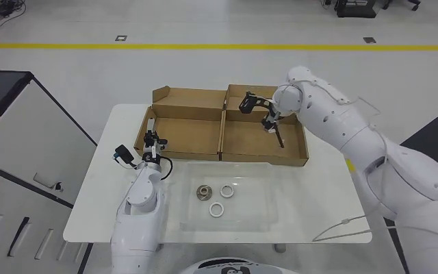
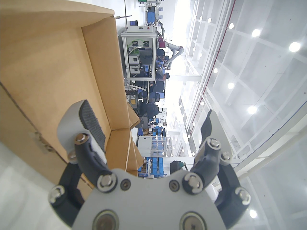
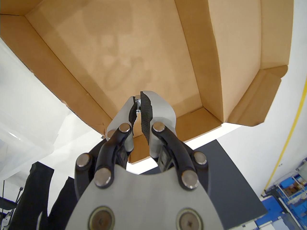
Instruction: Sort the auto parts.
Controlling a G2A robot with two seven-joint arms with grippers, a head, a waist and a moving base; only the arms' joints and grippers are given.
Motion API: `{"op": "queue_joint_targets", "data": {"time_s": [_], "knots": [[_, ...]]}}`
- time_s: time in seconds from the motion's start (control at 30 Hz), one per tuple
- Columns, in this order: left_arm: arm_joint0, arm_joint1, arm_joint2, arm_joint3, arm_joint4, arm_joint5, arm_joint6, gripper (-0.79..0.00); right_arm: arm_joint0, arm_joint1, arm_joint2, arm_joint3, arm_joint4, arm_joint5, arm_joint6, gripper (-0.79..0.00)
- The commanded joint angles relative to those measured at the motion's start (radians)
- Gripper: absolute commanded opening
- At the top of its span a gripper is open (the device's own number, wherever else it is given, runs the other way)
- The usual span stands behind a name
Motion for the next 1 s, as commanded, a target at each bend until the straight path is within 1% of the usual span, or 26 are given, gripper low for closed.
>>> {"op": "queue_joint_targets", "data": {"time_s": [0.0, 0.17, 0.57, 0.97], "knots": [[0.000, 0.000, 0.000, 0.000, 0.000, 0.000, 0.000, 0.000, -0.001, -0.006, -0.002, 0.011, -0.003, 0.001, 0.001, -0.785], [0.000, 0.000, 0.000, 0.000, 0.000, 0.000, 0.000, 0.000, -0.017, -0.020, -0.013, 0.048, -0.007, -0.004, 0.011, -0.785], [0.000, 0.000, 0.000, 0.000, 0.000, 0.000, 0.000, 0.000, -0.045, -0.053, -0.030, 0.122, -0.071, -0.011, -0.070, -0.785], [0.000, 0.000, 0.000, 0.000, 0.000, 0.000, 0.000, 0.000, -0.065, -0.093, -0.033, 0.205, -0.065, -0.037, -0.090, -0.785]]}}
